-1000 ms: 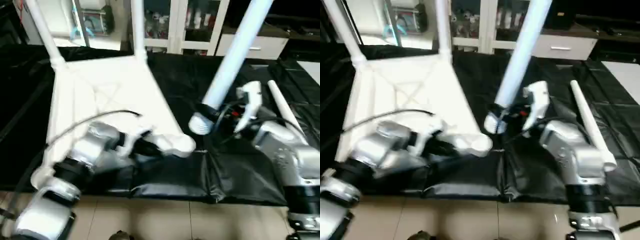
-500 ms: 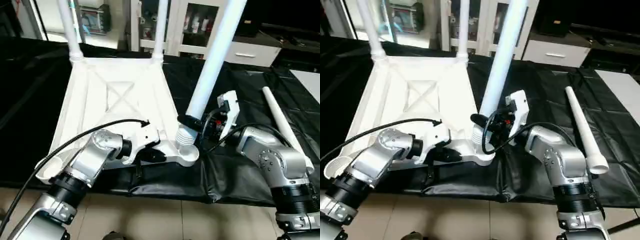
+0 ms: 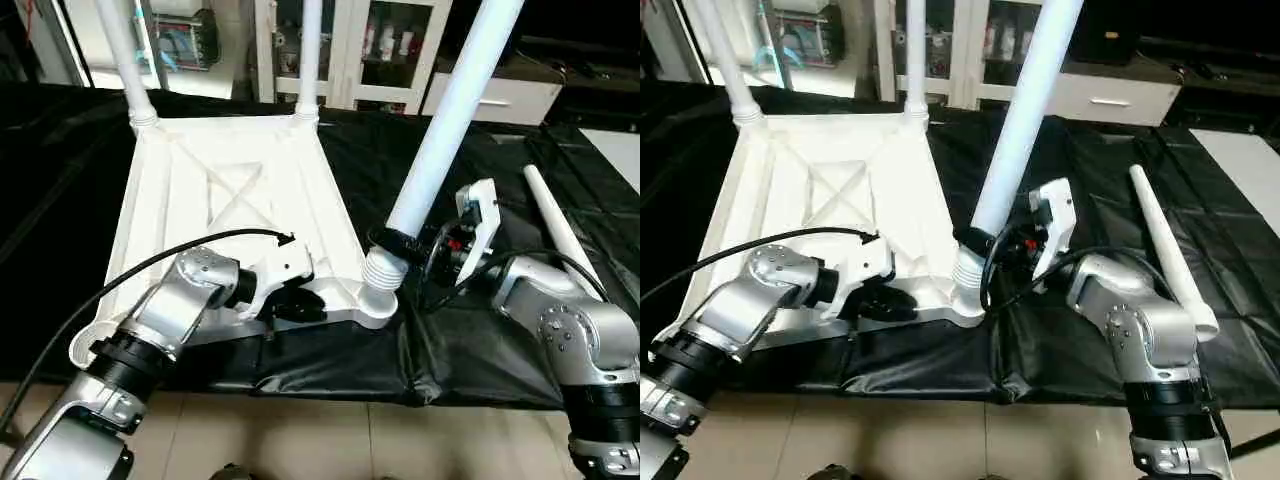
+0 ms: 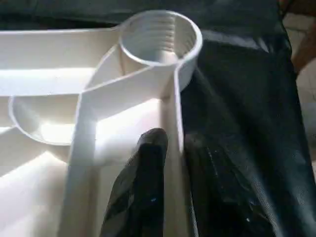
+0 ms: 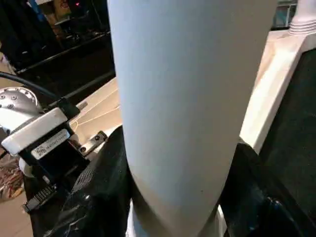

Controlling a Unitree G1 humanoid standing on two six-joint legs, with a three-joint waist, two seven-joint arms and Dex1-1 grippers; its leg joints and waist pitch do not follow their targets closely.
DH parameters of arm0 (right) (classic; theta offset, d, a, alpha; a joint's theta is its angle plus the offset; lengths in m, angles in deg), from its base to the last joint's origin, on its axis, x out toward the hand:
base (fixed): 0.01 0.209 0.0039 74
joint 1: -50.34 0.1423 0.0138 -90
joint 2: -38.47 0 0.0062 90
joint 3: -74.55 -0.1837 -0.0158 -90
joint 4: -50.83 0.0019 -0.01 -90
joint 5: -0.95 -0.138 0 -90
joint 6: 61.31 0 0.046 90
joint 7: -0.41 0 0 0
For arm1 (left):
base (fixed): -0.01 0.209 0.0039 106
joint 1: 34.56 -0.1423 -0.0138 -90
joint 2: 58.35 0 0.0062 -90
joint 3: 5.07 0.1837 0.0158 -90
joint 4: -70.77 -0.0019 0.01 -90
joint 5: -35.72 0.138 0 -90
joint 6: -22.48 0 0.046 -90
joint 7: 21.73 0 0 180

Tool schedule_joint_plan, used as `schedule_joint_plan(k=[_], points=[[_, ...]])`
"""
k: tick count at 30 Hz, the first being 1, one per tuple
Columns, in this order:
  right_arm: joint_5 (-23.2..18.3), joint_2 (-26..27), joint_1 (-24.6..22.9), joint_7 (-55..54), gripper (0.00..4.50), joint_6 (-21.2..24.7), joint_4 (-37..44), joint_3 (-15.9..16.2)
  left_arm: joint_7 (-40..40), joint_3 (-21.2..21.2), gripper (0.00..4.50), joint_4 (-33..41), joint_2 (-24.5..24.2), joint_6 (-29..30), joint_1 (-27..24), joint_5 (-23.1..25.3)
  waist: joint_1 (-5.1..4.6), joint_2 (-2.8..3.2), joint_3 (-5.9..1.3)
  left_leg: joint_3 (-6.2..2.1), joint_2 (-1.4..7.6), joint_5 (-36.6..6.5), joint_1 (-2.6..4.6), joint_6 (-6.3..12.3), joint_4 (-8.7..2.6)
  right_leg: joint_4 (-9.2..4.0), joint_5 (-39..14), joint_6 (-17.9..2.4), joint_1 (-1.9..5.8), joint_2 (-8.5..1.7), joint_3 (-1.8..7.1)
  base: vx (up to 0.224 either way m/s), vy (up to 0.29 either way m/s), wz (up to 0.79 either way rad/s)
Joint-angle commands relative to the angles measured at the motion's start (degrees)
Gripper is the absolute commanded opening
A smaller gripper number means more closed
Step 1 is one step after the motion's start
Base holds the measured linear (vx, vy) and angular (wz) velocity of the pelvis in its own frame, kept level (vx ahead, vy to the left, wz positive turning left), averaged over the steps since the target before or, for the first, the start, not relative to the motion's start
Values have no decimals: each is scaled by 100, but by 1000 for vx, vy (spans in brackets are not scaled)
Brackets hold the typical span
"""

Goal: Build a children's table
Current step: Insert table leg to table base

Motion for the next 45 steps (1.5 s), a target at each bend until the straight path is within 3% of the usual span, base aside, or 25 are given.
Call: schedule_joint_plan(k=[1, 7, 14, 21, 28, 30, 33, 34, 36, 39, 45], points=[[-47, -58, 13, -89, 191, 36, 165, -185, 139, 141, 91, 59, -58, -33, -62, 111, -11, 61, -409, 1, 60, -1623, 123, -260, -471, -392, -1371, -1077, 271, -184, 143, 0, 0, 0], [-55, -101, 31, -100, 191, 55, 161, -197, 212, 153, 91, 71, -101, -15, -99, 63, -15, 68, -414, -1, 70, -1626, 131, -258, -474, -391, -1459, -1048, 257, -180, 141, 0, 0, 0], [-36, -107, 132, -87, 191, 26, 46, -183, -323, -30, 91, -442, 97, -435, 72, 208, 2, 51, -417, 16, 65, -1582, 140, -217, -460, -400, -1404, -1060, 252, -185, 144, 0, 0, 0], [87, -152, 98, -204, 191, 56, -67, -151, -252, 90, 24, -423, 72, -577, 2, 276, -6, 40, -397, -1, 69, -1763, 131, -259, -481, -446, -1864, -897, 238, -199, 144, 0, 0, 0], [208, -196, 192, -316, 191, 87, -324, -172, -212, 194, 5, -377, 13, -661, -78, 357, -6, 39, -391, 2, 73, -1841, 146, -272, -481, -460, -1983, -892, 208, -196, 144, 0, 0, 0], [237, -220, 193, -124, 191, 49, -420, -38, -187, 161, 5, -322, 44, -608, -80, 306, -12, -12, -388, 4, 77, -1824, 134, -253, -487, -457, -1980, -879, 216, -196, 143, 0, 0, 0], [310, -210, 202, 151, 191, -104, -610, 208, -141, 155, 5, -278, 76, -586, -35, 275, -12, -24, -391, 5, 79, -1793, 124, -219, -482, -455, -1980, -886, 221, -207, 141, 0, 0, 0], [338, -209, 210, 207, 191, -141, -667, 273, -132, 168, 5, -276, 79, -592, -21, 288, -10, -67, -396, 11, 81, -1739, 119, -193, -475, -453, -1960, -891, 223, -212, 142, 0, 0, 0], [361, -214, 224, 261, 191, -159, -730, 329, -149, 185, 5, -296, 92, -634, -2, 315, 3, -48, -395, 10, 84, -1661, 116, -172, -476, -442, -1932, -900, 222, -217, 146, 0, 0, 0], [383, -205, 228, 306, 191, -186, -767, 356, -200, 206, 5, -310, 95, -678, 6, 366, 4, -97, -391, 17, 92, -1625, 118, -161, -478, -438, -1906, -893, 217, -214, 146, 0, 0, 0], [611, -92, 304, 386, 191, -573, -1160, 442, -216, 207, 5, -189, 100, -611, -63, 356, 0, -119, -380, 7, 89, -1771, 118, -207, -485, -471, -2216, -802, 196, -238, 142, 0, 0, 0]])
